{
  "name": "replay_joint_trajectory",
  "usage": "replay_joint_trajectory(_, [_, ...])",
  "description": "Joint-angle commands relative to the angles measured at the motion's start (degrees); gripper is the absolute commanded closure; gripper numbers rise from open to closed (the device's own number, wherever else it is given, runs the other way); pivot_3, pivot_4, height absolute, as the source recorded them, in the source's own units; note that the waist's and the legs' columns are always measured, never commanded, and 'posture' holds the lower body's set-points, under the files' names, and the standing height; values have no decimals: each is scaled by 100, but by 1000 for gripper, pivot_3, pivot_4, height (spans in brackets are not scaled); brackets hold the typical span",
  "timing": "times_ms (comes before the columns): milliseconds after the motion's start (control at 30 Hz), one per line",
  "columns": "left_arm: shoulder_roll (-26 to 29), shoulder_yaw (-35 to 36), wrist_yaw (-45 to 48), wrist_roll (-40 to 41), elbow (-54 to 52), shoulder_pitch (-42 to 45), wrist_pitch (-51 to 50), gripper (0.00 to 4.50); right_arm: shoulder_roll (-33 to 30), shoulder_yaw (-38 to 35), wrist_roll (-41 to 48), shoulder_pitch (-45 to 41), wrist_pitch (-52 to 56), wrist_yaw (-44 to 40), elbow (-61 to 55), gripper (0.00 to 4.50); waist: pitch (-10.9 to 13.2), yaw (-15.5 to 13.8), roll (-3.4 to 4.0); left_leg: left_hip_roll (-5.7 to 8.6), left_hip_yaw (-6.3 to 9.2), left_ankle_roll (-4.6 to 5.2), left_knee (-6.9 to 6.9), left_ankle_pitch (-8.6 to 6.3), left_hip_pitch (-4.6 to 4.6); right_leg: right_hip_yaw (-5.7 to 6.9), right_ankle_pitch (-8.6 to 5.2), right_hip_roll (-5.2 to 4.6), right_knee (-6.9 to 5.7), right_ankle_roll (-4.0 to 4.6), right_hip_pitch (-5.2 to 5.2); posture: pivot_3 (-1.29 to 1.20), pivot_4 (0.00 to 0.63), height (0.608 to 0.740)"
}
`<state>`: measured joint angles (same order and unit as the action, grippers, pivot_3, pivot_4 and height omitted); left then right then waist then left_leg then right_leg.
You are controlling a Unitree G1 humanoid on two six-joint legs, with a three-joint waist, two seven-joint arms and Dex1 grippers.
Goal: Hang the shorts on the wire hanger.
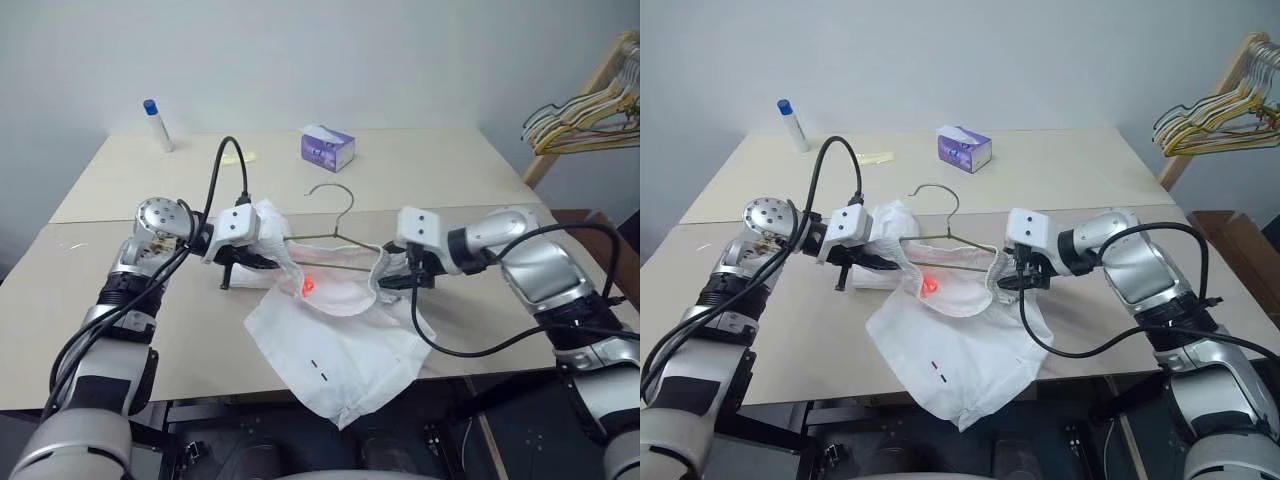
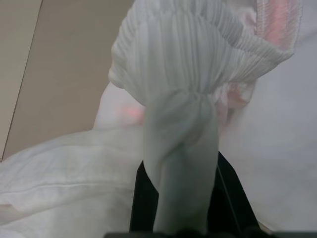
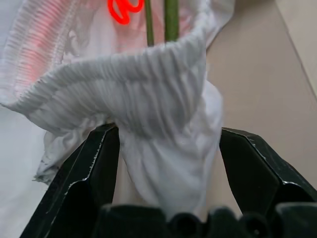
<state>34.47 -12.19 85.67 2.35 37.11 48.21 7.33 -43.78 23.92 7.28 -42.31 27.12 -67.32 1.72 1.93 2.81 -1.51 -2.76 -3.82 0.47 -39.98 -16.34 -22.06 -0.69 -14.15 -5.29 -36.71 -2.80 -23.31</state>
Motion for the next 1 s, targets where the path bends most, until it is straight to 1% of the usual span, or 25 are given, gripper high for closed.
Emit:
replay_joint_trajectory(33, [-11,197,-62,263,-390,-52,-38,4500,32,0,-223,-92,-178,-83,9,1830,0,-11,0,0,0,0,0,0,0,0,0,0,-2,0,0,-29,0,740])
replay_joint_trajectory(100, [0,213,-65,287,-464,-94,-80,4500,29,1,-306,-41,-203,-116,57,2473,0,-20,0,0,0,0,-2,0,-1,0,0,0,-2,0,0,-28,0,740])
replay_joint_trajectory(167, [10,218,-75,304,-501,-115,-93,4500,39,-22,-354,0,-189,-150,80,3244,0,-28,0,0,0,-1,-4,0,0,1,0,0,-1,0,0,-28,0,740])
replay_joint_trajectory(267, [18,208,-84,333,-523,-125,-114,4500,39,-73,-352,37,-111,-212,4,4251,0,-22,0,0,-1,-1,-5,0,2,0,0,0,-1,0,0,-33,0,740])
replay_joint_trajectory(300, [16,206,-84,344,-525,-122,-118,4500,30,-83,-351,62,-96,-225,-25,4476,0,-20,0,0,-1,-1,-5,0,3,0,0,0,0,0,0,-36,0,740])
replay_joint_trajectory(467, [-32,229,-91,412,-491,-78,-155,4500,9,-285,-190,277,219,-231,-192,4476,0,-20,0,0,-1,-1,-4,0,1,0,0,0,-1,0,0,-41,0,740])
replay_joint_trajectory(533, [-105,393,-157,611,-332,22,-519,3916,-33,-514,-15,482,435,-178,-400,4500,0,-35,0,0,0,-1,-5,0,-1,1,0,0,-1,0,0,-38,0,740])
replay_joint_trajectory(567, [-108,482,-242,663,-205,75,-608,3722,-54,-658,87,613,610,-121,-538,4500,0,-40,0,0,1,-1,-5,1,-1,3,0,0,-1,0,1,-43,0,740])
replay_joint_trajectory(700, [24,856,-715,711,111,103,-520,2485,-193,-1295,447,1373,1271,240,-1156,4500,0,-36,0,0,5,-1,-7,0,-2,5,0,-1,-1,0,2,-43,0,740])
replay_joint_trajectory(800, [64,1201,-1351,728,305,146,-393,1507,-192,-1977,859,2101,1866,617,-1712,4500,0,-40,0,0,7,-1,-7,0,-2,6,0,0,0,0,2,-44,0,740])
replay_joint_trajectory(900, [-81,1553,-2090,794,325,199,-226,572,-106,-2544,1119,2648,2379,1074,-2153,4500,0,-44,-1,0,7,-1,-11,0,1,6,0,-2,2,0,6,-51,0,740])
replay_joint_trajectory(933, [-144,1665,-2230,911,161,205,-383,209,-24,-2836,1219,2860,2600,1289,-2298,4500,-1,-47,-1,0,7,-1,-11,0,3,5,0,-2,3,0,7,-54,0,740])
replay_joint_trajectory(967, [-196,1755,-2290,1050,-54,185,-548,23,67,-3137,1333,3044,2824,1485,-2433,4500,-1,-56,-2,0,7,-1,-12,0,7,5,0,-2,3,0,10,-60,0,740])
replay_joint_trajectory(1000, [-239,1817,-2307,1189,-327,131,-750,23,143,-3397,1445,3183,3042,1644,-2554,4500,-1,-68,-3,0,8,-1,-11,0,7,6,0,-2,3,0,12,-63,0,740])
